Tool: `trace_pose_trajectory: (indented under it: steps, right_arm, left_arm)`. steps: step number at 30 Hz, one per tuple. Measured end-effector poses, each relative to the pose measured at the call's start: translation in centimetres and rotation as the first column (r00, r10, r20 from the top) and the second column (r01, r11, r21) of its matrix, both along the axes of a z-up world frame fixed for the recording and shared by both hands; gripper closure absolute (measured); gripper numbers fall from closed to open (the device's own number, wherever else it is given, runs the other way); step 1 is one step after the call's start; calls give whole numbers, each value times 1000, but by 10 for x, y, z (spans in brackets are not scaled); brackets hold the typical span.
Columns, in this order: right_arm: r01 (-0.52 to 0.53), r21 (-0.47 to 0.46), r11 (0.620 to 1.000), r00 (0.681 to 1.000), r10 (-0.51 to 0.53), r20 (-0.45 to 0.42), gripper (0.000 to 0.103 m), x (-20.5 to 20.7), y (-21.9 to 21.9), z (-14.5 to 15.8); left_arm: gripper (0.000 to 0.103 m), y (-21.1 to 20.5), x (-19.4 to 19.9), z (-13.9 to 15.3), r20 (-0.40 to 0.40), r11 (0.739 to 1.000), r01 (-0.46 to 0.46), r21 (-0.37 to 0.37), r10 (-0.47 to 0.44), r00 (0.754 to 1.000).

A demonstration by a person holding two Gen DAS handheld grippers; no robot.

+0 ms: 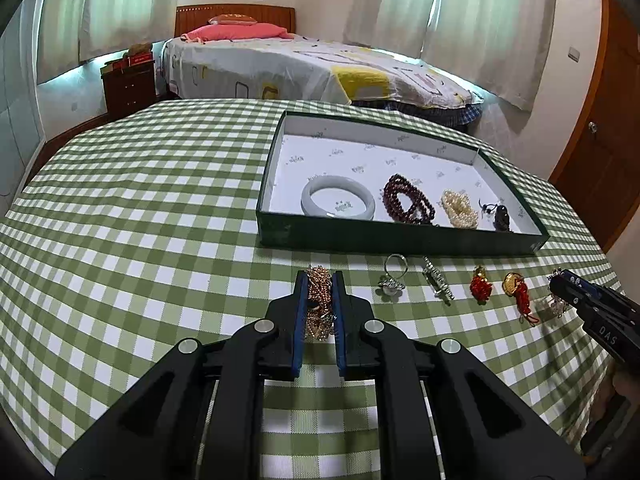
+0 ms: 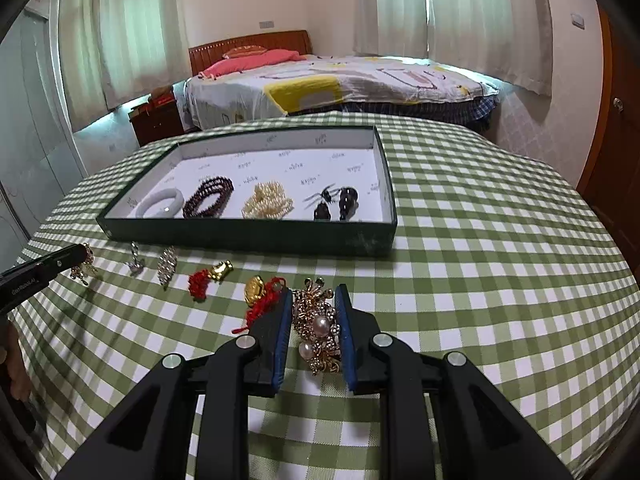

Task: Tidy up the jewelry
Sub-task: 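Carry the gold chain and the brooch toward the green box with both tools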

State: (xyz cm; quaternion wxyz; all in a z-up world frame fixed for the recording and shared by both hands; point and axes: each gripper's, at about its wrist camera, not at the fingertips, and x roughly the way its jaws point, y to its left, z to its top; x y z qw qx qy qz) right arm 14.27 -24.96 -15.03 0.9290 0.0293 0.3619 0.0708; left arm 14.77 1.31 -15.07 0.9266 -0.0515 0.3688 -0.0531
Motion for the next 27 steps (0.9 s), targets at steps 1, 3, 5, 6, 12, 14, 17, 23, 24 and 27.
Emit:
trace_pose_trajectory:
  steps: [1,3,5,6,12,14,17,23,24,27]
  right_arm:
    - [-1,2,1000,1000,1,6,81,-1,0,2]
    - [-2,5,1000,1000,2,18,81,-4,1,8]
    - [-4,9,1000,999,4,33,81,-6,1,13]
    - [-6,11,1000,999,6,41,81,-7,2,17]
    - [-15,15,1000,995,14,94,81,-9,6,39]
    - [-18,18,1000,994,16,111,81,-7,6,47]
    - [-23,19,1000,991,20,135,81,-2,7,57]
    - [-38,25,999,982,33,184,81,23,10,75]
    - [-39,28,999,981,33,191,81,27,10,78]
    - [-38,31,999,978,30,209,81,45,9,84]
  left_arm:
    - [91,0,-1,2,5,1000,1,-1,-1,1000]
    - [91,0,-3,7,17,1000,3,-2,-3,1000]
    - [91,-1,-5,12,31,1000,7,-4,-7,1000]
    - [91,-2,-5,16,38,1000,10,-6,-10,999]
    - [91,-5,-6,34,76,1000,25,-16,-24,997]
    - [91,-7,-4,42,90,999,34,-25,-32,995]
    - [91,-9,3,52,105,998,45,-44,-40,994]
    - [91,-17,27,70,140,996,64,-55,-56,988]
    - [91,-17,31,72,146,996,66,-52,-58,988]
    - [91,-22,48,78,162,997,70,-39,-63,985]
